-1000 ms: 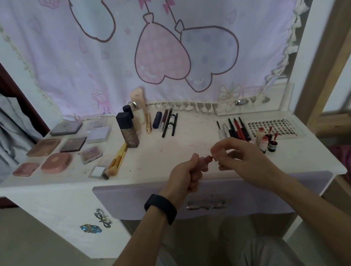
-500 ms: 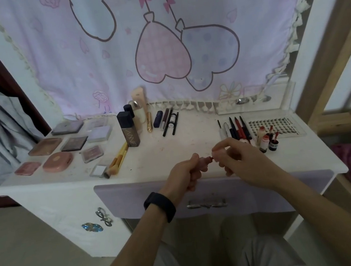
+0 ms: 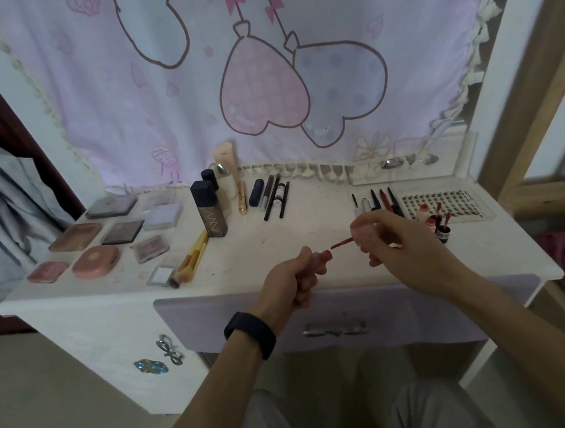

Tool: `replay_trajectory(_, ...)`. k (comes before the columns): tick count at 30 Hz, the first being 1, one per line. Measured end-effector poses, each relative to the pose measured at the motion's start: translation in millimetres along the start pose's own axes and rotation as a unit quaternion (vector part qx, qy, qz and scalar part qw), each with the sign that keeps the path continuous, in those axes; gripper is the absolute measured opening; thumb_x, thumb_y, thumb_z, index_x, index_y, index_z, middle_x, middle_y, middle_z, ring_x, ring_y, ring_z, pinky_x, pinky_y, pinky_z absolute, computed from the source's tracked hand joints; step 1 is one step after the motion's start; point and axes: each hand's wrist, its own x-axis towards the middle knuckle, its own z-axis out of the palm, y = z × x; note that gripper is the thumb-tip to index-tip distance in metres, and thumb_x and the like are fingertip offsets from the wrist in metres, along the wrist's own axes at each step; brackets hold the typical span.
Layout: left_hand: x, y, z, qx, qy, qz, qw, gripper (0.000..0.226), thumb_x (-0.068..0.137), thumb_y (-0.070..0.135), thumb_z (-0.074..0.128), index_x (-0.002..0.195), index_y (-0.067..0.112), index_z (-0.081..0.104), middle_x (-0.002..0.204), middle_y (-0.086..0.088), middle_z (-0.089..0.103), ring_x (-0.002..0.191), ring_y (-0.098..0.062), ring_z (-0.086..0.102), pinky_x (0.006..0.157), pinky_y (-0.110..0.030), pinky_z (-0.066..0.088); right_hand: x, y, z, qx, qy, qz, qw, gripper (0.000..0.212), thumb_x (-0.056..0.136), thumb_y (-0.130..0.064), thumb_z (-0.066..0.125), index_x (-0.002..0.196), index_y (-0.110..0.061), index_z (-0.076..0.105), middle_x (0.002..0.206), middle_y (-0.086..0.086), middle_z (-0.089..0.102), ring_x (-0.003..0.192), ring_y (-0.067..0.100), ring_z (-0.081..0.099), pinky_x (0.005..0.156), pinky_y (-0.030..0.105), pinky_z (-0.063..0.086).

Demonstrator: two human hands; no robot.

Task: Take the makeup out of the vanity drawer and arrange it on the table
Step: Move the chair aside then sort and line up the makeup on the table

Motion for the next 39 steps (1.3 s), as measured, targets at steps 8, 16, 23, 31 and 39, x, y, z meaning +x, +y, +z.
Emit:
replay_trajectory(8, 0, 1, 7, 0.007, -0.013, -0.003, 1.000, 0.043, 0.103, 0.043, 0.043, 0.101, 0.009, 0.068, 0.058, 0.007, 0.039, 0.050, -0.009, 0.032, 0.051, -0.023, 0.030, -3, 2, 3, -0.009, -0.020, 0.012, 1.000, 0.008, 0.099, -0.039, 0.057, 0.104, -0.041, 0.063, 0.086, -0.010, 0.070, 0.077, 0.009, 0.069, 0.070, 0.019, 0.056)
replay_trajectory(16, -3, 0, 8, 0.006, -0.024, -0.001, 1.000, 0.042, 0.104, 0.042, 0.043, 0.095, 0.010, 0.068, 0.057, 0.007, 0.037, 0.051, -0.010, 0.030, 0.052, -0.024, 0.028, -1, 10, 0, 0.010, -0.042, 0.056, 0.997, 0.016, 0.099, -0.043, 0.056, 0.109, -0.035, 0.065, 0.086, -0.011, 0.070, 0.075, 0.014, 0.070, 0.074, 0.032, 0.061)
replay_trajectory(23, 0, 1, -1, -0.068, 0.000, 0.003, 0.998, 0.043, 0.101, 0.046, 0.047, 0.104, 0.009, 0.068, 0.063, 0.006, 0.047, 0.053, -0.010, 0.030, 0.052, -0.024, 0.028, -13, 15, -3, 0.232, 0.056, 0.124, 0.963, 0.020, 0.094, -0.029, 0.067, 0.110, -0.018, 0.070, 0.092, 0.006, 0.075, 0.078, 0.019, 0.071, 0.070, 0.025, 0.058)
replay_trajectory(31, 4, 5, 14, -0.096, -0.029, 0.056, 0.993, 0.051, 0.085, 0.055, 0.068, 0.119, 0.017, 0.069, 0.106, 0.000, 0.074, 0.061, -0.009, 0.052, 0.059, -0.026, 0.044, -36, 23, -1, 0.527, 0.086, 0.220, 0.817, 0.017, 0.086, -0.012, 0.072, 0.103, -0.008, 0.071, 0.104, 0.014, 0.071, 0.093, 0.022, 0.069, 0.075, 0.029, 0.059)
replay_trajectory(39, 6, 13, 57, 0.063, -0.016, 0.112, 0.992, 0.053, 0.082, 0.070, 0.054, 0.111, 0.027, 0.068, 0.108, 0.018, 0.071, 0.082, -0.008, 0.065, 0.070, -0.029, 0.050, -87, 55, -28, 0.522, 0.139, 0.228, 0.810, 0.026, 0.091, -0.024, 0.071, 0.112, -0.011, 0.076, 0.124, 0.012, 0.070, 0.115, 0.019, 0.067, 0.092, 0.034, 0.044)
